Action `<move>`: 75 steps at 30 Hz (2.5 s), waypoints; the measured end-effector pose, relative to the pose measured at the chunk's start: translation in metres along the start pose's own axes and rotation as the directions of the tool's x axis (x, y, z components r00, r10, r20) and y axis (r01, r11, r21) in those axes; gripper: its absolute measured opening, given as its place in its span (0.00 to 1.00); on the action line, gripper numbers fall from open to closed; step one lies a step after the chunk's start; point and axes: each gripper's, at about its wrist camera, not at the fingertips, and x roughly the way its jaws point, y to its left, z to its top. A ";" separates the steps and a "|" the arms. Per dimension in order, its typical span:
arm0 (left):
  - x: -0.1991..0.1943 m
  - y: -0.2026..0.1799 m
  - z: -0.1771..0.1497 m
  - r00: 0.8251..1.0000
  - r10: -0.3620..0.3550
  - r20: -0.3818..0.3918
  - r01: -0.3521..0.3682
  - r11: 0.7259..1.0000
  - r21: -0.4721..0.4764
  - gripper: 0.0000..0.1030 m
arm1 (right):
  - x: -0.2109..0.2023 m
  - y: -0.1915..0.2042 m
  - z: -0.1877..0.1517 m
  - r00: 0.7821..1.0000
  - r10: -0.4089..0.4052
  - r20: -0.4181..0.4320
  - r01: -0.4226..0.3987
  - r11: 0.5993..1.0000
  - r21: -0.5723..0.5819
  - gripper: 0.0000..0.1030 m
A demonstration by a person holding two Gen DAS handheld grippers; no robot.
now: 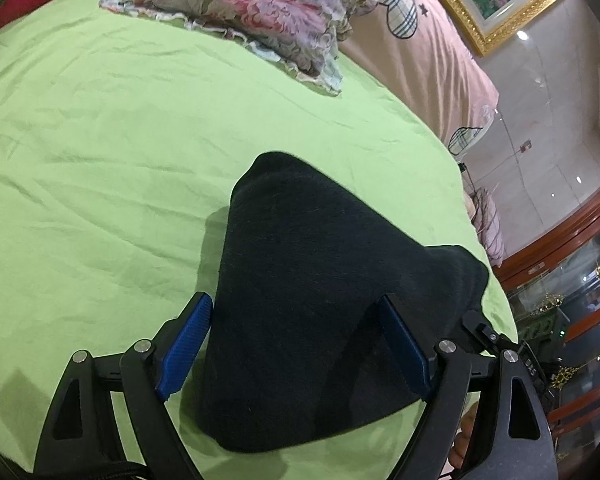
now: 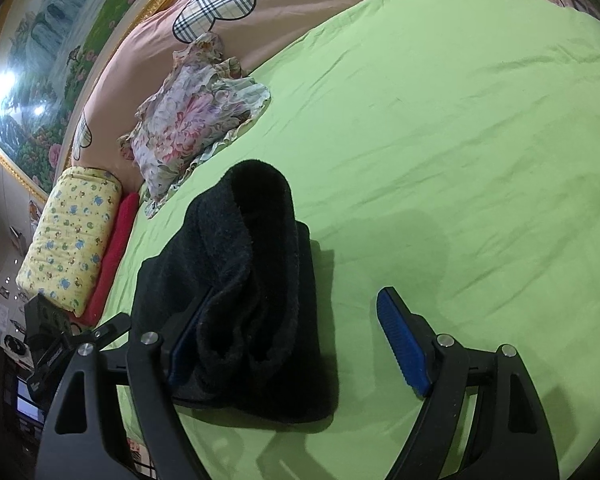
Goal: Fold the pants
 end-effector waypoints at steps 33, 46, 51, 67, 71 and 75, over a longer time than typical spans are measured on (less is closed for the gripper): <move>0.037 -0.016 0.003 0.994 0.109 -0.005 -0.108 0.990 0.094 0.70 | 0.022 0.011 -0.009 0.989 0.133 -0.063 -0.135 0.990 -0.032 0.65; 0.020 -0.030 -0.006 0.991 0.129 0.027 -0.132 0.975 0.179 0.44 | 0.017 0.020 -0.012 0.989 0.141 -0.044 -0.142 0.989 -0.037 0.53; 0.010 -0.033 -0.007 0.992 0.118 0.041 -0.123 0.975 0.182 0.38 | 0.013 0.028 -0.011 0.989 0.145 -0.037 -0.147 0.988 -0.052 0.50; -0.046 -0.024 0.002 0.988 0.065 0.140 -0.087 0.984 0.153 0.32 | 0.005 0.069 -0.004 0.972 0.234 -0.033 -0.236 0.965 -0.113 0.48; -0.062 -0.013 0.013 0.982 0.071 0.176 -0.094 0.987 0.129 0.32 | 0.012 0.087 0.002 0.966 0.256 -0.044 -0.260 0.955 -0.144 0.48; -0.075 0.001 0.028 0.974 0.085 0.208 -0.109 0.988 0.108 0.32 | 0.028 0.107 0.012 0.959 0.275 -0.062 -0.282 0.943 -0.176 0.48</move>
